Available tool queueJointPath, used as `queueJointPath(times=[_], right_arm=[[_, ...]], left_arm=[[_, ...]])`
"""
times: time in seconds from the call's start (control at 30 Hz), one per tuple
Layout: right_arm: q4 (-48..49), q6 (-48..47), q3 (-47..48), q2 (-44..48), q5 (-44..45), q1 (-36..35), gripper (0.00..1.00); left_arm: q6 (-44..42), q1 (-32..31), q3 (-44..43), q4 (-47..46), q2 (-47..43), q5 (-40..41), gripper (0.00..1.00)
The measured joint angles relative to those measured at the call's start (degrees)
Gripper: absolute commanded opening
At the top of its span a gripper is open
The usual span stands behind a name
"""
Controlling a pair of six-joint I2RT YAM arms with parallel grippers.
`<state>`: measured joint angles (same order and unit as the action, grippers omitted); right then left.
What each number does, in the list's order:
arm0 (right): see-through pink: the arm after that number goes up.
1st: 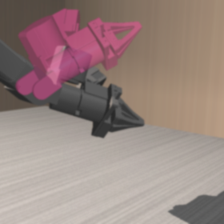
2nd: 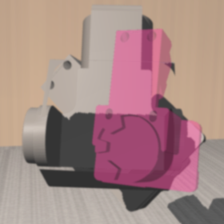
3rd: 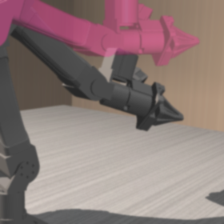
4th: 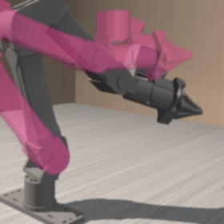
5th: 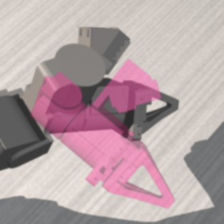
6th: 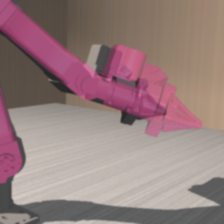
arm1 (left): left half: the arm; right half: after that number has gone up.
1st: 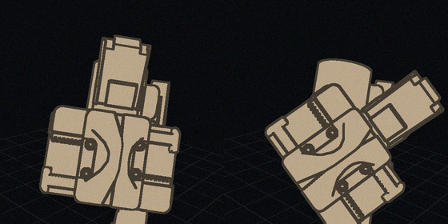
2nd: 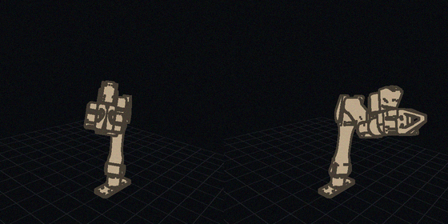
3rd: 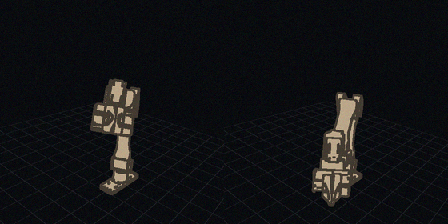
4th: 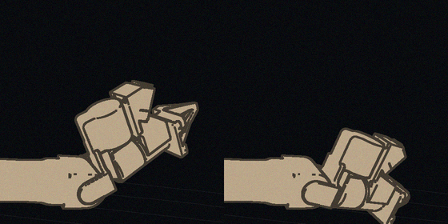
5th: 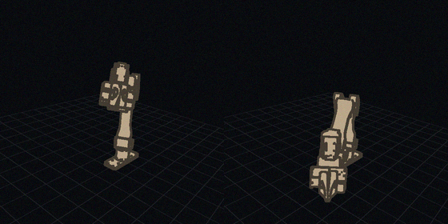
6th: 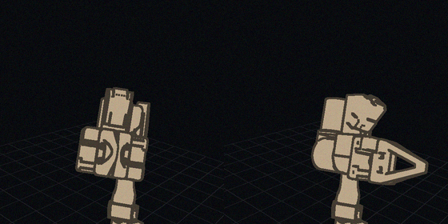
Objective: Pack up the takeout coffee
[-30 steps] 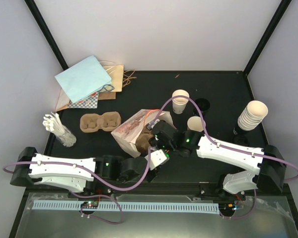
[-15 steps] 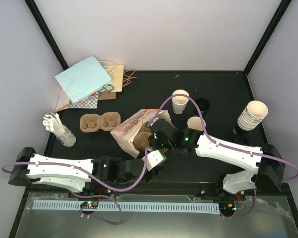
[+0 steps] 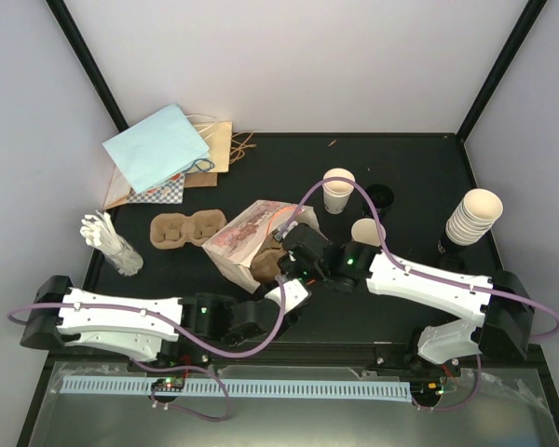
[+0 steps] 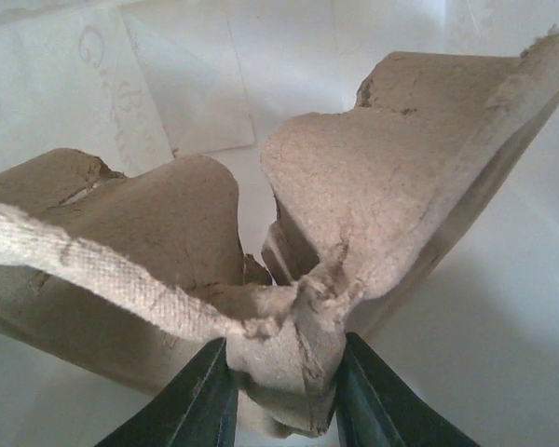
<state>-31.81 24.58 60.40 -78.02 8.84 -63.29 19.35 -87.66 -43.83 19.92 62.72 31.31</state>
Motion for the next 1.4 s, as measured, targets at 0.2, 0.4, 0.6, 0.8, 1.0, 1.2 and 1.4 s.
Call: queueJointPath(times=[0.2, 0.4, 0.6, 0.8, 1.0, 1.2, 1.4], right_arm=[[-0.15, 0.0, 0.0, 0.0, -0.07, 0.0, 0.3], [-0.15, -0.02, 0.04, -0.04, -0.11, 0.0, 0.3], [-0.39, -0.2, 0.96, -0.79, -0.07, 0.0, 0.3], [-0.55, -0.2, 1.36, -0.87, -0.13, 0.02, 0.3], [-0.59, -0.22, 2.01, -0.92, -0.11, 0.04, 0.3], [-0.59, -0.24, 2.73, -0.96, -0.04, 0.07, 0.3], [-0.61, -0.24, 2.99, -1.36, 0.0, 0.24, 0.3]], left_arm=[[0.0, 0.0, -0.07, 0.33, -3.78, -1.51, 0.5], [-0.15, 0.02, 0.72, 0.13, -6.43, -0.9, 0.5], [-0.85, 0.26, 0.98, -0.37, -4.59, -0.24, 0.44], [-1.6, 0.98, 0.98, -0.72, -1.73, -0.24, 0.45], [-2.1, 1.51, 0.98, -0.83, -0.48, 2.14, 0.5], [-3.17, 2.19, 0.98, -0.87, 1.11, 6.62, 0.45], [-3.82, 2.58, 0.98, -0.85, 2.1, 9.44, 0.25]])
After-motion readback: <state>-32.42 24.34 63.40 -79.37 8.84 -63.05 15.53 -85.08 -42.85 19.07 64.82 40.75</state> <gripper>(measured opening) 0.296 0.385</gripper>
